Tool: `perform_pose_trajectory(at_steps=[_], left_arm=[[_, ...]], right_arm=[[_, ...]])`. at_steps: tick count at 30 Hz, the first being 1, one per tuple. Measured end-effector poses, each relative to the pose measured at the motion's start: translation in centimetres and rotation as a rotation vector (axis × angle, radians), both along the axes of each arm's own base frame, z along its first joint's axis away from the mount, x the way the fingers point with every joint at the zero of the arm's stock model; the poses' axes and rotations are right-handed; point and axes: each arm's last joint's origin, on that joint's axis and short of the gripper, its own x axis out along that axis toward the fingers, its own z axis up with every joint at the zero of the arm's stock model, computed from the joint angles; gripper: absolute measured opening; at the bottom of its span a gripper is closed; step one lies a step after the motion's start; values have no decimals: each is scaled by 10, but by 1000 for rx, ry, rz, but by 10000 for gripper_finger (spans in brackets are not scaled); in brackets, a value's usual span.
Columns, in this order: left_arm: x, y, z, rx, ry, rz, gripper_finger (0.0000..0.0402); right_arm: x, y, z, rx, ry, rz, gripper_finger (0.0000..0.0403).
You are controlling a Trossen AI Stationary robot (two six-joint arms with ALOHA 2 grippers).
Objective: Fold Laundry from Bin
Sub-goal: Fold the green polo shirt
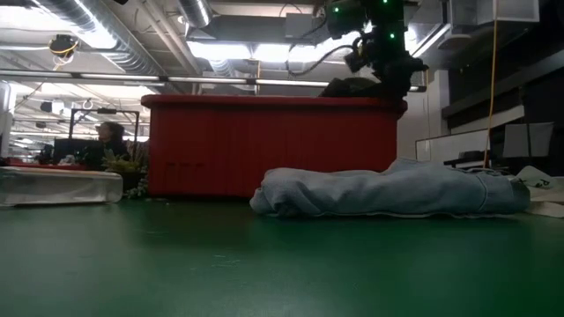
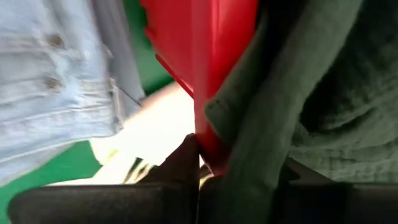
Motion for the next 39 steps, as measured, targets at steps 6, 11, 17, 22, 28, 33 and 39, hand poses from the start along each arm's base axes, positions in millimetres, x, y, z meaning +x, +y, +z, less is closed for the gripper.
perform_pose_trajectory(at_steps=[6, 11, 17, 22, 28, 33, 39], left_arm=[[0, 0, 0, 0, 0, 0, 74], [0, 0, 0, -1, 0, 0, 74], [0, 0, 0, -1, 0, 1, 74], [0, 0, 0, -1, 0, 1, 74], [0, 0, 0, -1, 0, 1, 74], [0, 0, 0, -1, 0, 0, 74], [0, 0, 0, -1, 0, 0, 74]], right_arm=[[3, 1, 13, 59, -85, -1, 105], [3, 2, 13, 94, -99, 4, 106], [3, 2, 13, 94, -101, 7, 107], [3, 2, 13, 80, -98, 7, 108], [3, 1, 13, 45, -88, 8, 108], [4, 0, 14, 37, -91, 9, 109], [4, -1, 14, 0, -84, 7, 155]])
